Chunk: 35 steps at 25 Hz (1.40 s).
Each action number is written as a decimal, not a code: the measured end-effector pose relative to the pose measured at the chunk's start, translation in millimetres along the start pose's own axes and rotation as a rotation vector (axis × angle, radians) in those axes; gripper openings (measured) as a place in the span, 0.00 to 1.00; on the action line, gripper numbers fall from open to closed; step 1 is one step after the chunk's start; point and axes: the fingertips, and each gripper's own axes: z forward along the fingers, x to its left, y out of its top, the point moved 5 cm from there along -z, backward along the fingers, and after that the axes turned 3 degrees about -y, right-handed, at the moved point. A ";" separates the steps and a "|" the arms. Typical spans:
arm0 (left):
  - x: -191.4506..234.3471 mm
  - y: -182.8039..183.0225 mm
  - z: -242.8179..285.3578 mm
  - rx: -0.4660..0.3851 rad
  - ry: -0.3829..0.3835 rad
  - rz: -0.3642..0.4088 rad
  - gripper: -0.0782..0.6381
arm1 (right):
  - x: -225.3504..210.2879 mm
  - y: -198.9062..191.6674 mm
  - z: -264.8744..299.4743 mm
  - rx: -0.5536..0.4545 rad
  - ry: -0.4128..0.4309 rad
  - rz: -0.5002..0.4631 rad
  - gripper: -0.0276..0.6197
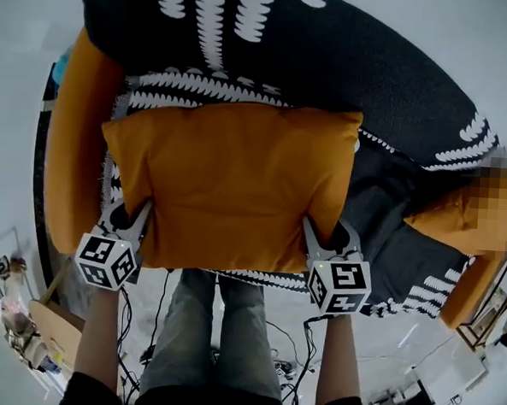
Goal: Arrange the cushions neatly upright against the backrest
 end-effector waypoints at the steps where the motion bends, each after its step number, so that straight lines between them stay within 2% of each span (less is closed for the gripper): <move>1: -3.1 5.5 -6.2 -0.025 0.001 0.011 0.26 | 1.9 2.8 -8.5 -0.025 -0.013 -0.001 0.35; 5: -16.8 38.1 -30.1 -0.122 -0.001 0.070 0.26 | 4.5 22.4 -42.9 -0.141 -0.056 0.004 0.35; 11: -30.5 115.4 -52.4 -0.260 0.001 0.209 0.26 | -1.2 69.2 -73.6 -0.297 -0.100 0.037 0.35; 14: -33.4 152.3 -55.6 -0.313 -0.003 0.276 0.26 | -4.3 89.3 -82.2 -0.369 -0.124 0.052 0.35; 18: -35.9 189.9 -41.8 -0.367 -0.016 0.330 0.27 | -18.4 109.7 -83.0 -0.439 -0.156 0.069 0.35; 22: -29.7 203.5 -10.8 -0.336 -0.015 0.338 0.28 | -33.8 114.5 -62.8 -0.434 -0.161 0.082 0.36; 29: -12.8 186.5 23.7 -0.253 0.013 0.288 0.29 | -44.8 97.6 -28.9 -0.376 -0.135 0.102 0.38; 35: 4.5 177.2 48.8 -0.189 0.040 0.266 0.34 | -54.0 85.0 -4.9 -0.311 -0.126 0.092 0.46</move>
